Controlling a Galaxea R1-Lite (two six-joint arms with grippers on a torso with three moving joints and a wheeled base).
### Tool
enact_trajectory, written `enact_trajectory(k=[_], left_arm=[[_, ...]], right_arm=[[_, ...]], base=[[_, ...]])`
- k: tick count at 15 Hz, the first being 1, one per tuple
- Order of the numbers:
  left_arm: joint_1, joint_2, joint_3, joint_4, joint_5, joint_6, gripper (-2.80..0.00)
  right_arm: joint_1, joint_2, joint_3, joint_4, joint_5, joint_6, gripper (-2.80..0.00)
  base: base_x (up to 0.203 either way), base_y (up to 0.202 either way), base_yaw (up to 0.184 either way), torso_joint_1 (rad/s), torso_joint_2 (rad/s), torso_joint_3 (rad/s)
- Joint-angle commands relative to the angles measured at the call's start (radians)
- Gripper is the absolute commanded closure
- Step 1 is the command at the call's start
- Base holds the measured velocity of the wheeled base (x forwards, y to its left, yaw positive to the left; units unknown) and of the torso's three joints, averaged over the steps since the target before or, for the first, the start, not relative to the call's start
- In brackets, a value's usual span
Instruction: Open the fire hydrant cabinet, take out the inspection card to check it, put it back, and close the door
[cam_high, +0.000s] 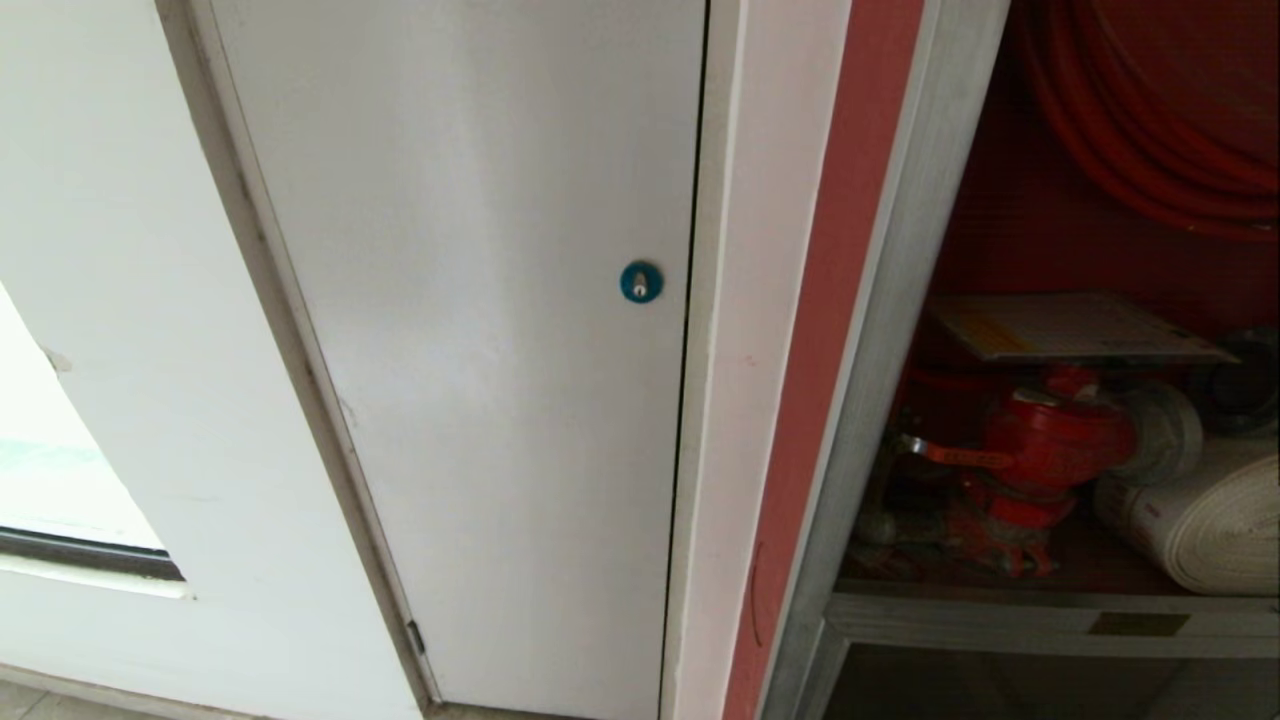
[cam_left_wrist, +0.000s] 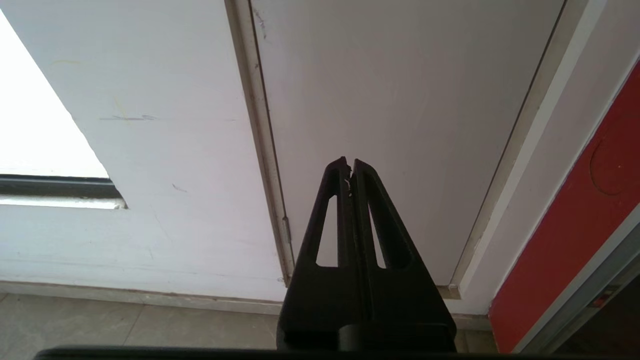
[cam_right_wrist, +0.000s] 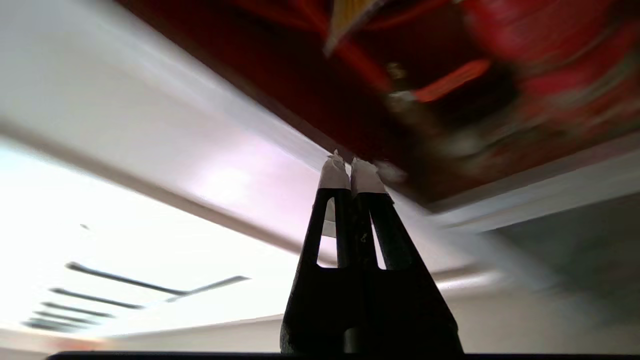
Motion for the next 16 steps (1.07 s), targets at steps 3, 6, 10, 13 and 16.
enact_trajectory(k=[3,6,10,13,16], left_arm=[[0.000,-0.001,0.000,0.000,0.000,0.000,0.00],[0.000,-0.001,0.000,0.000,0.000,0.000,0.00],[0.000,-0.001,0.000,0.000,0.000,0.000,0.00],[0.000,-0.001,0.000,0.000,0.000,0.000,0.00],[-0.001,-0.001,0.000,0.000,0.000,0.000,0.00]], right_arm=[[0.000,0.307,-0.163,0.007,0.009,0.299,0.00],[-0.001,0.409,-0.235,0.041,0.009,0.420,0.00],[-0.010,0.477,-0.261,0.069,-0.036,0.455,0.00],[-0.009,0.468,-0.268,0.027,-0.037,0.455,0.00],[-0.006,0.501,-0.271,0.009,-0.045,0.457,0.00]], base=[[0.000,0.000,0.000,0.000,0.00,0.000],[0.000,0.000,0.000,0.000,0.00,0.000],[0.000,0.000,0.000,0.000,0.00,0.000],[0.000,0.000,0.000,0.000,0.00,0.000],[0.000,0.000,0.000,0.000,0.00,0.000]])
